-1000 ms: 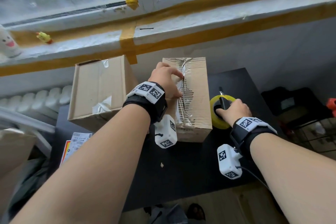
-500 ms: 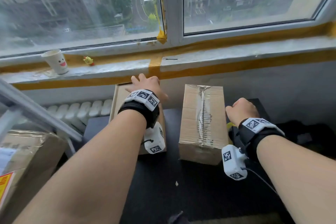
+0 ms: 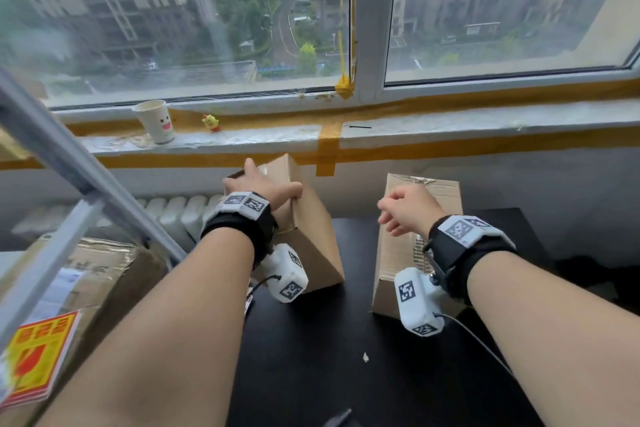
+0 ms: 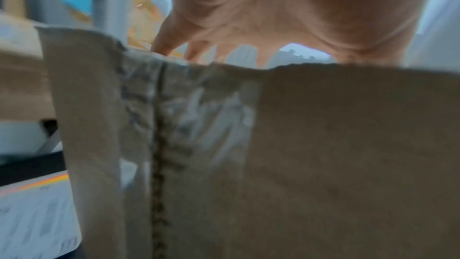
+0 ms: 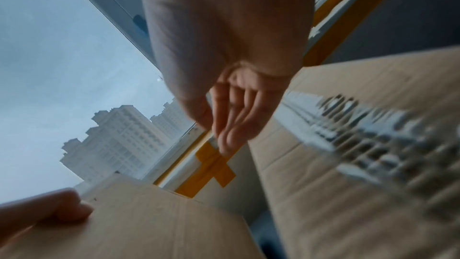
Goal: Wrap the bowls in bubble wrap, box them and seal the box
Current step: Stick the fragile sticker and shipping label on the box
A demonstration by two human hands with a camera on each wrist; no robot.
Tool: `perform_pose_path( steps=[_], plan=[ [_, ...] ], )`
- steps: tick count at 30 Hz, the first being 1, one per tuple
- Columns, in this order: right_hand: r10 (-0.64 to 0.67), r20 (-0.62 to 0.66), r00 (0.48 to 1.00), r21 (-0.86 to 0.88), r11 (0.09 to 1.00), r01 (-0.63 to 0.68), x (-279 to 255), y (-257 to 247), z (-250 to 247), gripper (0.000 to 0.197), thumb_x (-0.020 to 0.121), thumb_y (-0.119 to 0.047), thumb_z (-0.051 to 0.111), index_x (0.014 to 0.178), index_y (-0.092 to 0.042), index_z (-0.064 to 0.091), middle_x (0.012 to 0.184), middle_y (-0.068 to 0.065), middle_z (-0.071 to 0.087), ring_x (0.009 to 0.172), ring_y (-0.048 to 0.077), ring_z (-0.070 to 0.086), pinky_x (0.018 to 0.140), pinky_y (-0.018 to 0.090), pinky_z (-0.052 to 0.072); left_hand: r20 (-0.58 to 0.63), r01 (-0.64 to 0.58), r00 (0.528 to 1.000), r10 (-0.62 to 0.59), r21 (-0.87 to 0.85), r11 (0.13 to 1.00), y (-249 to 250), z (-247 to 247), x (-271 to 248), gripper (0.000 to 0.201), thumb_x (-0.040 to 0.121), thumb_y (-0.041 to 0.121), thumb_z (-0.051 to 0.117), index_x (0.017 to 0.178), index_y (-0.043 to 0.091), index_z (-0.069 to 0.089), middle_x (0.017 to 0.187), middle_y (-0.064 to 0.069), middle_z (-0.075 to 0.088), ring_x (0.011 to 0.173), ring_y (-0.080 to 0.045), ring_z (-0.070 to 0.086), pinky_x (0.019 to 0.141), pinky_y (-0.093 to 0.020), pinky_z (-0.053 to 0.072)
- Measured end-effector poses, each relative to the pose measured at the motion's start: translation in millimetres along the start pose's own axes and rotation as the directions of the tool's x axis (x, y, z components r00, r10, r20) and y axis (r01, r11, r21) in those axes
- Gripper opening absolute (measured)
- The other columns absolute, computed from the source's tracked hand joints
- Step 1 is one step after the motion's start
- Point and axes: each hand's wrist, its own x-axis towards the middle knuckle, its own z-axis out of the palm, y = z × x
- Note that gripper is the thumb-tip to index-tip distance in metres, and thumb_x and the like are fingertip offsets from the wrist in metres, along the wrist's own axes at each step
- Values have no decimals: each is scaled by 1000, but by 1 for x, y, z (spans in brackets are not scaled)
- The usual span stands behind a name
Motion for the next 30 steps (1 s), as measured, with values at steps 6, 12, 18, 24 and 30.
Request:
perform_pose_path(
  steps=[6,12,18,24,30],
  plan=[
    [199,337,920,-35,979,-199,-4,-22,36,63,100,-48,42,140,0,37,87,21,68,69,27,71,60,31,60,58,164,986,-157,-533,830,-47,-13,17,132,59,53,73,152,24,-15,160,-11,11,140,-36,27,110,-50,30],
    [257,319,912,95,949,-300,9,-18,74,65,96,-52,49,140,-6,38,129,21,51,103,44,63,87,51,55,397,273,913,-92,-429,861,-50,2,-1,77,75,61,65,127,10,41,107,-8,54,109,-26,50,83,-35,41],
    [359,166,919,-79,933,-350,11,-13,70,43,101,-22,47,132,8,44,129,30,54,112,46,58,94,52,51,515,155,856,-55,-154,976,-69,34,1,76,84,64,53,143,19,37,135,-10,46,110,-29,58,97,-43,47],
    [420,129,898,-144,904,-402,6,-15,71,40,102,-10,42,136,11,39,137,32,47,124,45,52,104,51,44,556,125,831,11,-206,971,-64,40,19,56,100,49,37,119,0,55,109,-15,66,88,-26,61,92,-37,49],
    [75,-264,962,-176,977,-124,12,-7,40,17,85,-13,52,92,-8,68,86,9,72,79,28,68,73,36,57,308,117,951,35,-459,881,-26,30,29,12,89,13,53,78,8,49,58,-5,41,48,-20,39,51,-24,31]
  ],
)
